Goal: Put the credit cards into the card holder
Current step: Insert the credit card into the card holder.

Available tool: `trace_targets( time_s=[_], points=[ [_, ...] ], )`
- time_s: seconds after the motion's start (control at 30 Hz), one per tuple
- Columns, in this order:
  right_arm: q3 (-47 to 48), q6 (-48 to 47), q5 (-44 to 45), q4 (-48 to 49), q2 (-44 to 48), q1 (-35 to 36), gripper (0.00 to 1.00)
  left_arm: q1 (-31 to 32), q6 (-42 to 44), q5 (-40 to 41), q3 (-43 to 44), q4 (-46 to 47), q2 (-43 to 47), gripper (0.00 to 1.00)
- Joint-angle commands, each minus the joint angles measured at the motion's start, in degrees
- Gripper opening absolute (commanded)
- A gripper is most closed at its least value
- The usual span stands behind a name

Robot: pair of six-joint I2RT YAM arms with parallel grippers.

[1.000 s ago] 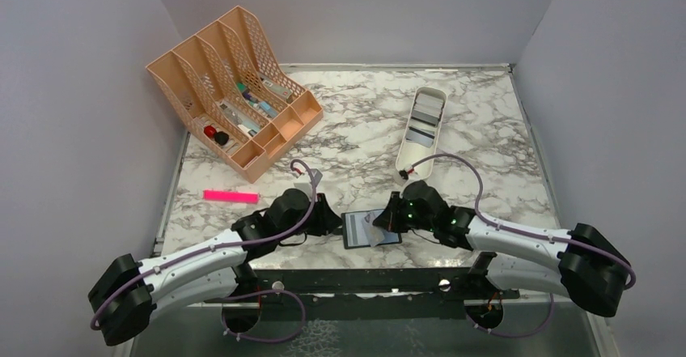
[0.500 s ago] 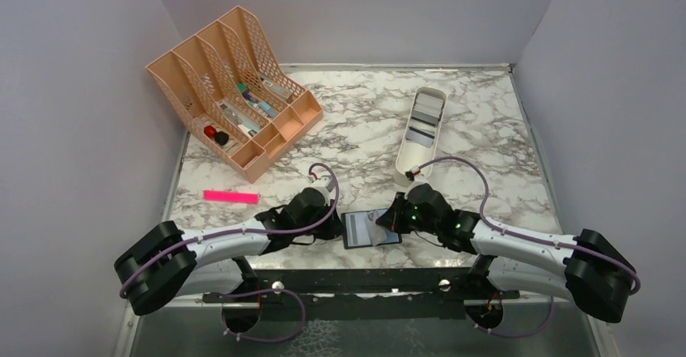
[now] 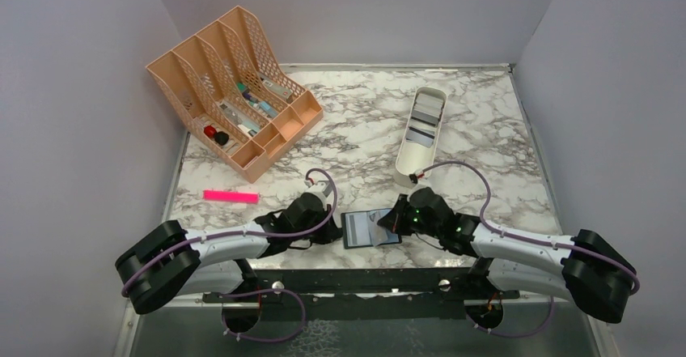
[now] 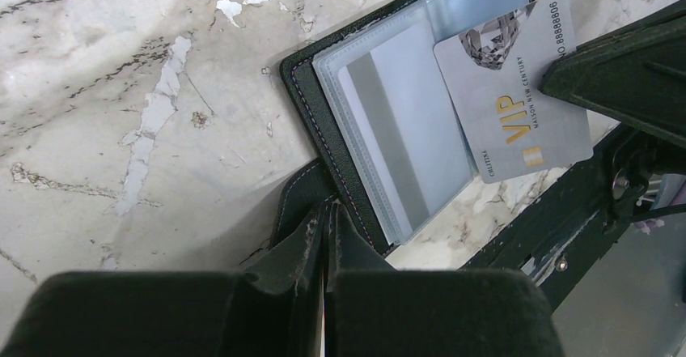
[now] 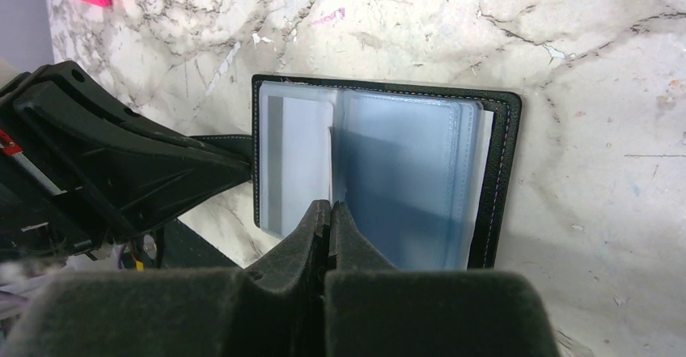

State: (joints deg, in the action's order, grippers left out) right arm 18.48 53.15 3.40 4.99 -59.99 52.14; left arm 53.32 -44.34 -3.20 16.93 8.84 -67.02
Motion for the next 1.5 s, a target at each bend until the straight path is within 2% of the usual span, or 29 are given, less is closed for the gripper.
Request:
trace_targets(
  time_s=[0.0, 0.63, 1.03, 1.47],
  points=[
    [-1.8, 2.1, 0.7, 3.8, -0.3, 0.3, 0.01, -0.1, 0.9, 2.1, -1.5, 1.4, -0.6, 0.03],
    [-4.6, 3.3, 2.8, 7.4, 2.2, 0.3, 0.01, 0.0, 0.0, 2.4, -2.0, 1.3, -1.0, 0.03],
    [-5.4, 2.9, 4.0, 9.4, 0.2, 0.3, 0.01, 0.0, -0.5, 2.4, -2.2, 1.3, -1.5, 0.03],
    [-7.6, 6.7, 0.9, 18.2, -5.1, 0.2, 0.01, -0.1, -1.0, 1.8, -2.6, 2.6, -2.1, 0.03]
  ],
)
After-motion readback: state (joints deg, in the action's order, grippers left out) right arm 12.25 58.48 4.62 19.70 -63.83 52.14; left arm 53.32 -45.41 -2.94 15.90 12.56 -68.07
